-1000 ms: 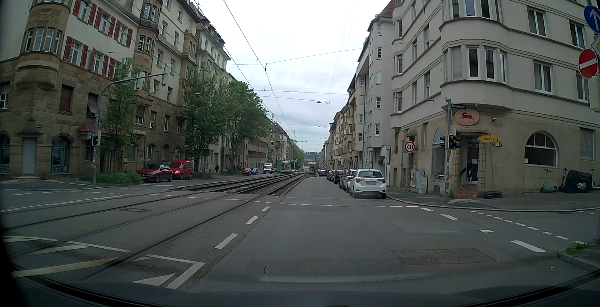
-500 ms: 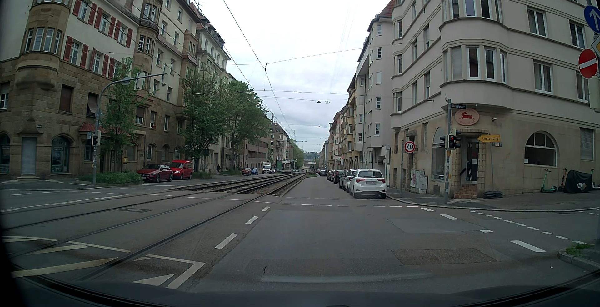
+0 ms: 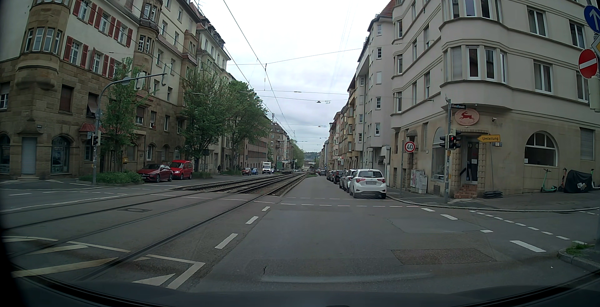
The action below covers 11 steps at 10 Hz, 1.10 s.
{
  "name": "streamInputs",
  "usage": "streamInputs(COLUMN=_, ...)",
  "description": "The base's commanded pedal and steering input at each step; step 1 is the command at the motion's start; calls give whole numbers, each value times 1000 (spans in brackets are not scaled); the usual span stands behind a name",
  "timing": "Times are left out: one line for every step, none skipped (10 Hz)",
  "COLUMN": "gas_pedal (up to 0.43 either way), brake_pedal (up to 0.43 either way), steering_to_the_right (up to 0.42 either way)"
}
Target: Follow the waypoints while adhering to traffic rules and regulations
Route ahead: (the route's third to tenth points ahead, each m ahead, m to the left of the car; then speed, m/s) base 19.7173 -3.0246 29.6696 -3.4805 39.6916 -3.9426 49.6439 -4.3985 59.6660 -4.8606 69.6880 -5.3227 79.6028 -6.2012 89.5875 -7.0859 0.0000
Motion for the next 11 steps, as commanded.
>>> streamInputs(gas_pedal=0, brake_pedal=287, steering_to_the_right=-11)
streamInputs(gas_pedal=0, brake_pedal=287, steering_to_the_right=-12)
streamInputs(gas_pedal=0, brake_pedal=287, steering_to_the_right=-12)
streamInputs(gas_pedal=0, brake_pedal=287, steering_to_the_right=-12)
streamInputs(gas_pedal=0, brake_pedal=287, steering_to_the_right=-12)
streamInputs(gas_pedal=0, brake_pedal=287, steering_to_the_right=-12)
streamInputs(gas_pedal=0, brake_pedal=287, steering_to_the_right=-12)
streamInputs(gas_pedal=0, brake_pedal=287, steering_to_the_right=-12)
streamInputs(gas_pedal=0, brake_pedal=287, steering_to_the_right=-12)
streamInputs(gas_pedal=0, brake_pedal=287, steering_to_the_right=-12)
streamInputs(gas_pedal=0, brake_pedal=287, steering_to_the_right=-12)
